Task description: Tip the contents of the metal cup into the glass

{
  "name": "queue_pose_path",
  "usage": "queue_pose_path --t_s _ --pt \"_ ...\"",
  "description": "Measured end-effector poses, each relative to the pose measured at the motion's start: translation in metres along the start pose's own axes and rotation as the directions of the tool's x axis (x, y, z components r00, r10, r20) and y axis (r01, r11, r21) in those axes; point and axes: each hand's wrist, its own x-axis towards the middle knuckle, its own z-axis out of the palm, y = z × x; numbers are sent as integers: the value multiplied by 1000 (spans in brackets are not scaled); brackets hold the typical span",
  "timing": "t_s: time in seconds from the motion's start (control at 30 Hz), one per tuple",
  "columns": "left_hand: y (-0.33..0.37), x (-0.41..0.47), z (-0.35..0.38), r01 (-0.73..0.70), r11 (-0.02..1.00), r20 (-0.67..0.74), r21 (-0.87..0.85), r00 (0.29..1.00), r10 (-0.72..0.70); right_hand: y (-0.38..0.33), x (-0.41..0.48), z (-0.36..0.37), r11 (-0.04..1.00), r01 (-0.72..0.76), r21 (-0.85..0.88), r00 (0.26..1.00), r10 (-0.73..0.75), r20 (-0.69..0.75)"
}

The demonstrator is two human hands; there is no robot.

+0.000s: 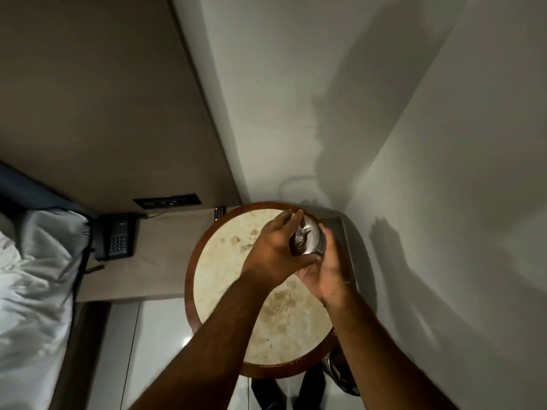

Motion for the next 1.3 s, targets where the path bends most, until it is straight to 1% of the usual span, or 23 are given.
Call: queue_pose_path --t_s 0.13,0.3,0.37,0.43,0.5,0.6,0.67,0.7,0.77,0.8,0.83,0.87,0.9,0.97,1.03,1.1,1.17,1.2,1.23,1.3 --pt "2 6 -7 17 998 26 52 1000 -18 -5 6 13 1000 -11 -25 999 12 30" --pt "3 8 3 11 998 35 64 999 -13 -11 16 9 1000 -19 -14 1000 19 -10" --pt "-1 8 11 16 999 21 52 1000 -17 -12 20 6 998 -15 -60 1000 15 -2" --pt "-9 9 19 27 998 36 49 999 -28 -11 25 -1 993 -48 -112 999 49 4" --pt "-21 11 27 56 996 61 73 996 -60 -7 28 -11 973 -83 -215 997 81 -20" --pt "-45 13 48 108 988 63 110 991 -115 -3 37 -29 909 -172 -380 985 158 -69" --pt "-64 11 65 152 981 46 122 986 -159 -1 43 -41 811 -215 -544 977 175 -124" --pt "-77 9 78 178 976 43 128 982 -185 3 48 -47 734 -213 -646 977 141 -162" --pt "-105 8 104 243 959 49 148 966 -253 14 61 -67 574 -146 -806 976 -49 -211" --pt "-118 6 115 278 948 62 157 955 -290 20 65 -80 490 -99 -866 966 -163 -202" --pt "-128 5 122 296 940 69 170 948 -311 23 67 -90 381 -58 -923 956 -246 -162" --pt "-143 4 137 315 931 80 184 939 -334 29 72 -106 278 -54 -959 949 -284 -136" --pt "-156 6 147 330 923 81 200 933 -351 32 78 -119 208 -50 -977 944 -309 -115" --pt "-182 5 171 356 907 85 223 920 -382 44 86 -147 148 1 -989 933 -357 -52" --pt "-202 2 187 368 895 85 253 913 -399 56 90 -167 64 84 -994 904 -425 49" --pt "-219 8 201 364 898 64 246 919 -389 58 103 -179 2 138 -990 874 -471 121" --pt "-218 9 206 338 912 36 233 934 -356 58 99 -184 -36 162 -986 851 -500 158" --pt "-216 10 206 328 914 26 237 939 -343 57 98 -183 -44 169 -985 842 -512 167" --pt "-230 15 224 335 913 43 233 934 -354 61 111 -195 -30 142 -989 849 -510 137" --pt "-235 9 230 324 919 27 226 941 -338 68 108 -197 -17 132 -991 849 -515 122"
